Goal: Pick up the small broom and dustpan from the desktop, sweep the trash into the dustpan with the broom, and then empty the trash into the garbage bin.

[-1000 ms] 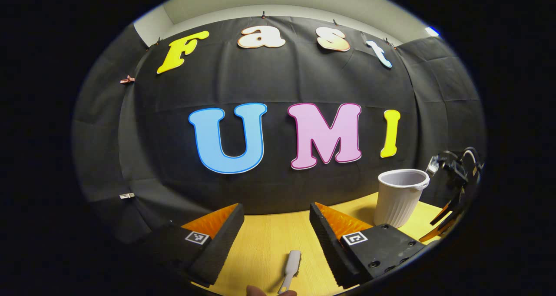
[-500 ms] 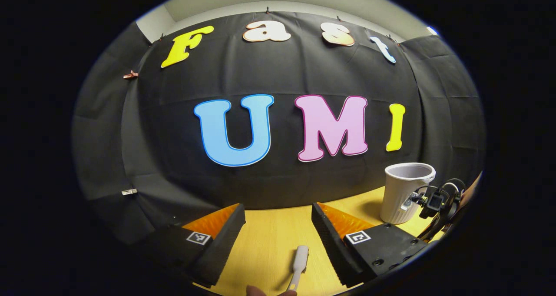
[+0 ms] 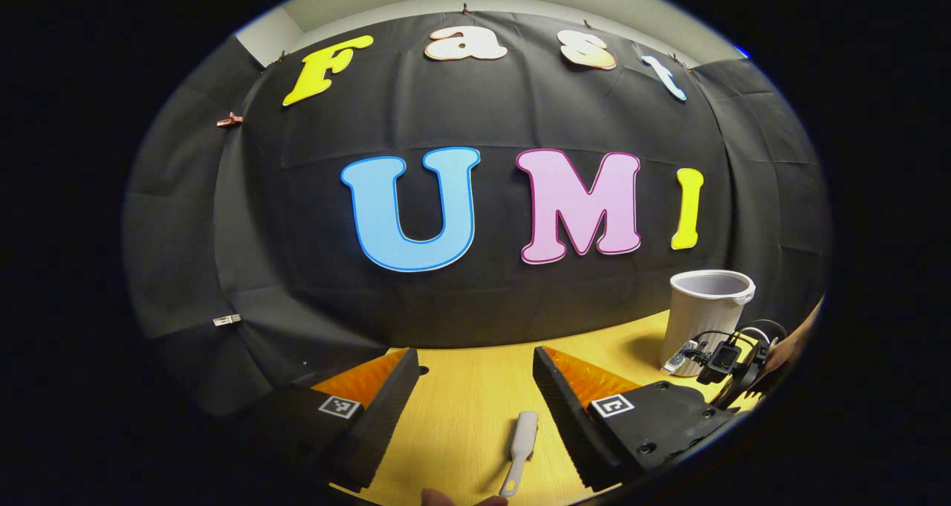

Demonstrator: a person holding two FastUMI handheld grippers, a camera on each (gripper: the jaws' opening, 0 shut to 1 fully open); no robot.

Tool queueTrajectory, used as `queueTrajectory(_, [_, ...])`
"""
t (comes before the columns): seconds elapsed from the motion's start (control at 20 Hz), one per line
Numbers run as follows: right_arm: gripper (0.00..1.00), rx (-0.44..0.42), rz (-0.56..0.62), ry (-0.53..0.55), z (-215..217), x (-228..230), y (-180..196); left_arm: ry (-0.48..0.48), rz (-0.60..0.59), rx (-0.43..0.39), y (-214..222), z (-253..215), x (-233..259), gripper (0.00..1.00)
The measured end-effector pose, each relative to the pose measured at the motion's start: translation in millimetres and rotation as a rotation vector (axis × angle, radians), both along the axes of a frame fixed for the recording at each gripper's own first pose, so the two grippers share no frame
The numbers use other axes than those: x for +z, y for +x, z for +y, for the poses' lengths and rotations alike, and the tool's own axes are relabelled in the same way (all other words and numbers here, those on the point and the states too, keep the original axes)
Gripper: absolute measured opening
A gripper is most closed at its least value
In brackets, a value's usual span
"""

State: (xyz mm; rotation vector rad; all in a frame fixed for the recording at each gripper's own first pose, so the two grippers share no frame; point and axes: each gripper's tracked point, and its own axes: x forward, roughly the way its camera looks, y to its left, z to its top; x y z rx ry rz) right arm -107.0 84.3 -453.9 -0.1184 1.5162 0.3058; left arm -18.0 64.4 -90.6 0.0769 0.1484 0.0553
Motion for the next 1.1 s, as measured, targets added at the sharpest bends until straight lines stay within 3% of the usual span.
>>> queueTrajectory(0.05, [0.82, -0.001, 0.0, -0.007, -0.6, -2.7, 2.2, -0.002, 0.005, 0.0, 0.6, -0.4, -3.0, 0.97])
queueTrajectory(0.2, [0.45, 0.013, 0.013, 0.0, -0.5, -5.1, 2.0, -0.004, 0.017, -0.001, 2.1, 0.6, -8.5, 0.97])
queueTrajectory(0.25, [0.41, 0.03, 0.005, -0.007, -2.3, -6.8, 3.2, -0.008, 0.021, -0.006, 2.9, -0.1, -10.4, 0.97])
queueTrajectory(0.3, [0.44, 0.042, 0.005, -0.008, -3.8, -7.5, 0.8, -0.011, 0.03, -0.013, 3.9, -1.1, -14.2, 0.97])
queueTrajectory(0.35, [0.35, 0.05, 0.004, -0.005, -4.8, -5.6, -0.8, -0.016, 0.047, -0.027, 5.1, -2.9, -19.9, 0.97])
queueTrajectory(0.7, [0.35, 0.107, -0.033, -0.01, -22.0, 9.5, -12.4, -0.091, 0.342, -0.164, 12.2, -29.9, -100.0, 0.97])
queueTrajectory(0.95, [0.35, 0.111, -0.047, 0.011, -26.7, 8.7, -11.7, -0.147, 0.68, -0.195, 11.8, -42.3, -187.3, 0.97])
queueTrajectory(1.1, [0.35, 0.11, -0.053, 0.027, -27.4, 8.6, -10.0, -0.12, 0.878, -0.214, -1.4, -41.0, -228.6, 0.93])
